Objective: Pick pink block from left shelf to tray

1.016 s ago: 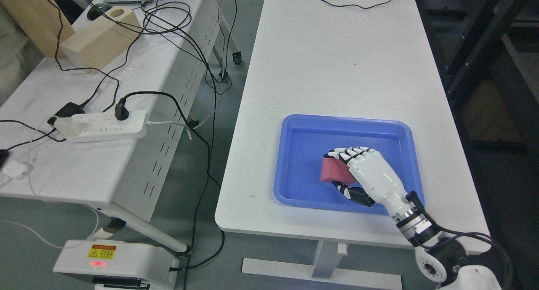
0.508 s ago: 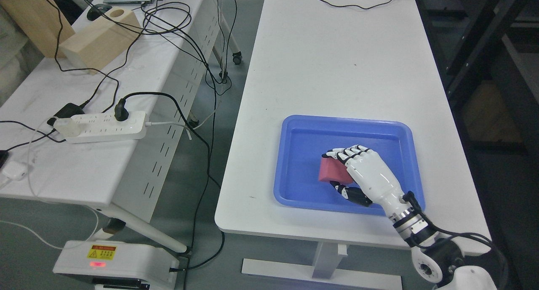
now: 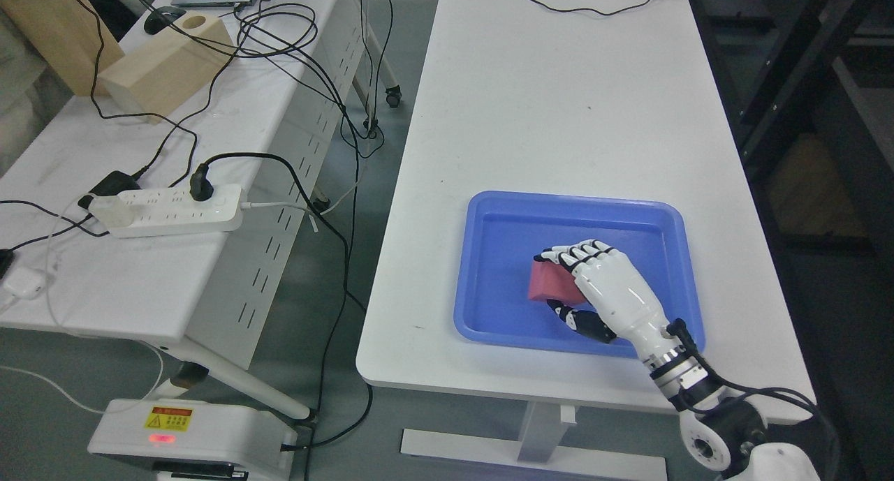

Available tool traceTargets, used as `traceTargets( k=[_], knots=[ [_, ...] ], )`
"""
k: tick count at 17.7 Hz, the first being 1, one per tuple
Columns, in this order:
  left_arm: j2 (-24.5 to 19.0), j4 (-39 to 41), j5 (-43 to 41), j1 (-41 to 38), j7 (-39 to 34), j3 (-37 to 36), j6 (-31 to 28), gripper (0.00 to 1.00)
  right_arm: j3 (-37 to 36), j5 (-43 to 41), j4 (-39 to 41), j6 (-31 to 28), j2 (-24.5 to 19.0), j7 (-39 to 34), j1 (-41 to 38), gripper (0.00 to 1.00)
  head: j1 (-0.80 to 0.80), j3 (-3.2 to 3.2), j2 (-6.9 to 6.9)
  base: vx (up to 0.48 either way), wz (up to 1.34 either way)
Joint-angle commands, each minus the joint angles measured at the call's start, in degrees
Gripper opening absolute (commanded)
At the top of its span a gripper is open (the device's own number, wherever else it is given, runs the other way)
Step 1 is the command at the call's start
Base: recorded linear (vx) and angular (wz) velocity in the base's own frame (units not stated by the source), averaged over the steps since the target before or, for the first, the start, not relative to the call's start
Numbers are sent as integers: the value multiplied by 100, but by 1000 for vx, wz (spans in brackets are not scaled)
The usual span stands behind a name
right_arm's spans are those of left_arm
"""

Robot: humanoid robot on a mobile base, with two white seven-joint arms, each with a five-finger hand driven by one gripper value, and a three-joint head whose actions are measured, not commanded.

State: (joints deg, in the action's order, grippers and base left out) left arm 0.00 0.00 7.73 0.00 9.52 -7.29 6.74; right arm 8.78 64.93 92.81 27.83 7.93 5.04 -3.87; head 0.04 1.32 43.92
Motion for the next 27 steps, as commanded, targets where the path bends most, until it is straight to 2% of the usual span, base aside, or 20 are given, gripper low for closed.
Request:
traceTargets(
  k=[1, 7, 11, 15, 18, 20, 23, 25, 27],
  knots=[
    [-100, 100, 0, -114, -3, 0, 2, 100, 18, -7, 0, -14, -29, 23, -9, 51, 0, 0, 0, 0, 0],
    [-100, 100, 0, -114, -3, 0, 2, 100, 18, -16, 9, -14, -29, 32, -17, 63, 0, 0, 0, 0, 0],
    [-100, 100, 0, -114, -3, 0, 2, 100, 18, -24, 9, -14, -38, 49, -17, 66, 0, 0, 0, 0, 0],
    [-100, 100, 0, -114, -3, 0, 2, 100, 9, -454, 0, -136, -29, 15, -17, 77, 0, 0, 0, 0, 0],
    [-100, 100, 0, -114, -3, 0, 2, 100, 9, -490, 9, -164, -20, 14, -17, 79, 0, 0, 0, 0, 0],
    [-100, 100, 0, -114, -3, 0, 2, 100, -43, -543, 9, -225, -29, 14, -17, 85, 0, 0, 0, 0, 0],
    [-100, 100, 0, -114, -3, 0, 2, 100, -183, -1086, 18, -331, 33, -108, -17, 93, 0, 0, 0, 0, 0],
    [-100, 100, 0, -114, -3, 0, 2, 100, -368, -1700, 18, -331, 41, -694, -17, 99, 0, 0, 0, 0, 0],
    [-100, 100, 0, -114, -3, 0, 2, 100, -500, -2437, 9, -339, 33, -1231, -9, 99, 0, 0, 0, 0, 0]
  ],
)
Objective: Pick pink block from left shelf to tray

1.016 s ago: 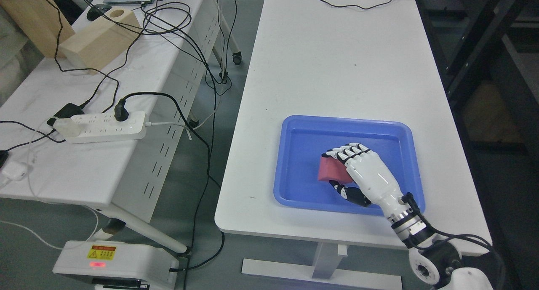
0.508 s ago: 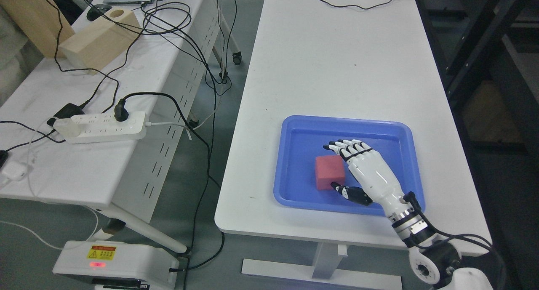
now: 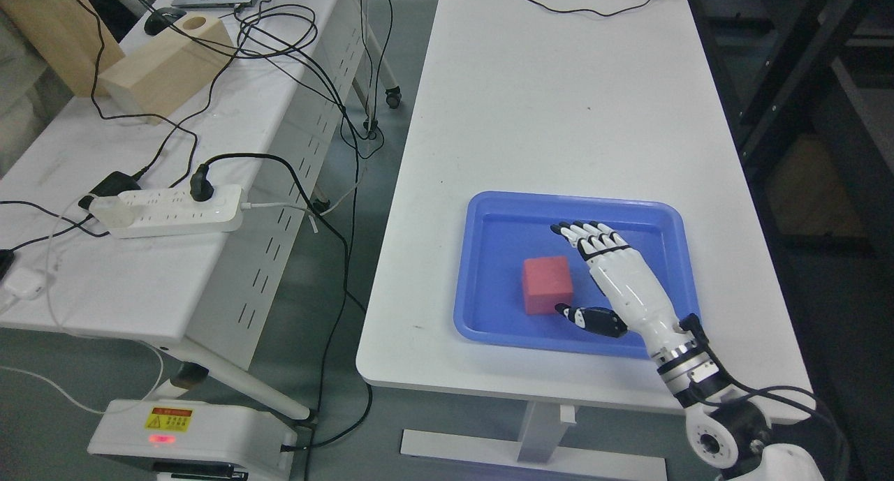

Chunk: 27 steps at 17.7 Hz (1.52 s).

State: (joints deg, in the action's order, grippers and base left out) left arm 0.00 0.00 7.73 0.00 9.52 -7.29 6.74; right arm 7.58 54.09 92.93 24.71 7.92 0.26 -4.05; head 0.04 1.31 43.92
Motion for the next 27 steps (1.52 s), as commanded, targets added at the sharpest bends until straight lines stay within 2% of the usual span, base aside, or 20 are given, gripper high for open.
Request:
traceTargets(
  k=[1, 5, 12, 17, 20, 24, 27],
  knots=[
    [-100, 100, 0, -114, -3, 0, 3, 100, -415, -1897, -3, -36, 43, -912, 0, 99, 0, 0, 0, 0, 0],
    [-100, 100, 0, -114, -3, 0, 3, 100, -775, -3656, -20, -448, 25, -1125, 0, 99, 0, 0, 0, -15, 0],
    [-100, 100, 0, -114, -3, 0, 3, 100, -1153, -5644, -20, -1047, -203, -1108, -43, 99, 0, 0, 0, -74, 0],
    [-100, 100, 0, -114, -3, 0, 3, 100, -1197, -6121, -20, -1039, -335, -1099, -193, 99, 0, 0, 0, -156, 0],
    [-100, 100, 0, -114, -3, 0, 3, 100, -1162, -6086, -64, -1021, -379, -1134, -263, 99, 0, 0, 0, -173, 0],
    [-100, 100, 0, -114, -3, 0, 3, 100, -1153, -5963, -64, -1003, -692, -1038, -360, 99, 0, 0, 0, -202, 0],
    [-100, 100, 0, -114, -3, 0, 3, 100, -1153, -5787, -82, -1196, -692, -1011, -334, 99, 0, 0, 0, -174, 0]
  ],
)
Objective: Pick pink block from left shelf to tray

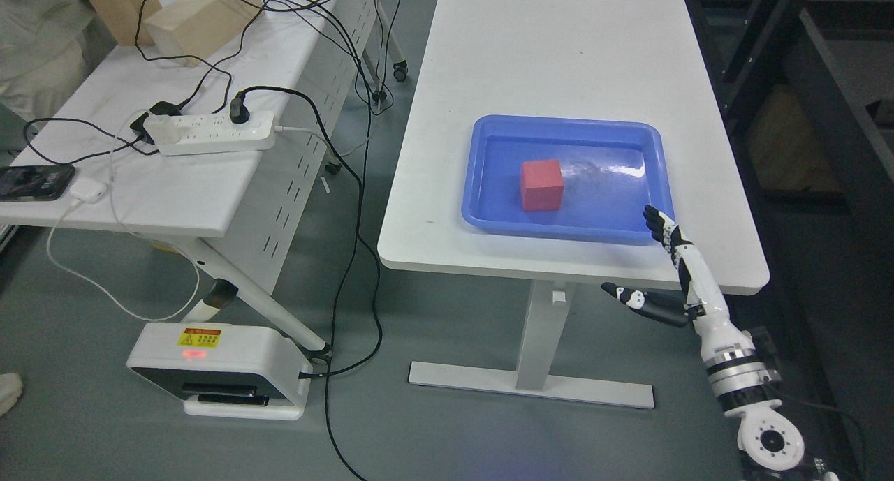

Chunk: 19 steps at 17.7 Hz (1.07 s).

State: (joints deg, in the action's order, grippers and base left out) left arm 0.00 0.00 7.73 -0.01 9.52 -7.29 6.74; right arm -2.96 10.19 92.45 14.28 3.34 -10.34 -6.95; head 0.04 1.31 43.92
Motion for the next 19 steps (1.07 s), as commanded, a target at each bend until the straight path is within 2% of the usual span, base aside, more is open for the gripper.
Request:
traceTargets(
  k=[1, 5, 9, 14, 19],
  knots=[
    [-100, 100, 0, -113, -3, 0, 3, 100, -109, -1397, -42, -258, -234, 50, -35, 99, 0, 0, 0, -154, -83],
    [-100, 100, 0, -113, -3, 0, 3, 100, -153, -1589, -43, -399, -234, 103, -113, 99, 0, 0, 0, -122, -235],
    [-100, 100, 0, -113, -3, 0, 3, 100, -56, -2046, -43, -137, -234, 24, -464, 99, 0, 0, 0, -75, -185],
    [-100, 100, 0, -113, -3, 0, 3, 100, 199, -2073, -34, 206, -234, 24, -825, 99, 0, 0, 0, -29, -19],
    [-100, 100, 0, -113, -3, 0, 3, 100, 199, -2073, -16, 198, -234, 32, -826, 99, 0, 0, 0, 4, 22]
  ],
)
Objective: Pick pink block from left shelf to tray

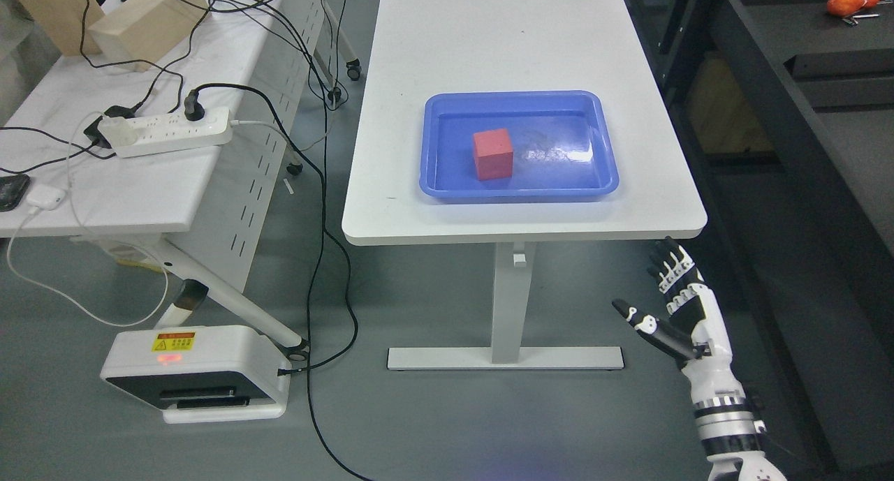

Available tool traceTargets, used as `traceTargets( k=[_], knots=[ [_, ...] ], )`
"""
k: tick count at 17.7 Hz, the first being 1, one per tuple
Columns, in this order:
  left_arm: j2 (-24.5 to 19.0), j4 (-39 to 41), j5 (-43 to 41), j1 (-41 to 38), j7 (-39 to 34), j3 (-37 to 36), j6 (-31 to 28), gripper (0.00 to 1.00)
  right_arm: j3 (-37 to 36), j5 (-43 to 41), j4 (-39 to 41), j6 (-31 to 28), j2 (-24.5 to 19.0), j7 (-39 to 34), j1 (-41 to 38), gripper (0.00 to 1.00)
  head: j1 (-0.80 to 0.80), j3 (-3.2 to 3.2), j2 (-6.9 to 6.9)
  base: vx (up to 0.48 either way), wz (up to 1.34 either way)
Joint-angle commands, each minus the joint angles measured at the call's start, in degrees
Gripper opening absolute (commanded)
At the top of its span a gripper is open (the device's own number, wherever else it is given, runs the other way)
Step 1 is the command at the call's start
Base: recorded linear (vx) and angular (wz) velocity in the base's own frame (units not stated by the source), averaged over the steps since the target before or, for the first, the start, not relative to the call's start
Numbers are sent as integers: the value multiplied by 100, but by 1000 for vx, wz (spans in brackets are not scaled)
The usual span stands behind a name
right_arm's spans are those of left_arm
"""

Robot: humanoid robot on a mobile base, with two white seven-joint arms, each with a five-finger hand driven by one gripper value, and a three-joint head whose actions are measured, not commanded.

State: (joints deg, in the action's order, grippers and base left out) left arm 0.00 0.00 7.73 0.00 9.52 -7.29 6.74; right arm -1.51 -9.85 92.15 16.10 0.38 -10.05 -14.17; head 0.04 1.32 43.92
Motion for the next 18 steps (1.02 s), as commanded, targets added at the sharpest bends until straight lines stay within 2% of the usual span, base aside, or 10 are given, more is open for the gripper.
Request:
traceTargets(
  k=[1, 18],
  knots=[
    [-100, 100, 0, -114, -3, 0, 2, 100, 46, -70, 13, 16, 62, 12, -104, 99, 0, 0, 0, 12, 61],
    [-100, 100, 0, -114, -3, 0, 2, 100, 37, -70, 75, 7, 62, 56, -95, 99, 0, 0, 0, 5, 24]
  ],
)
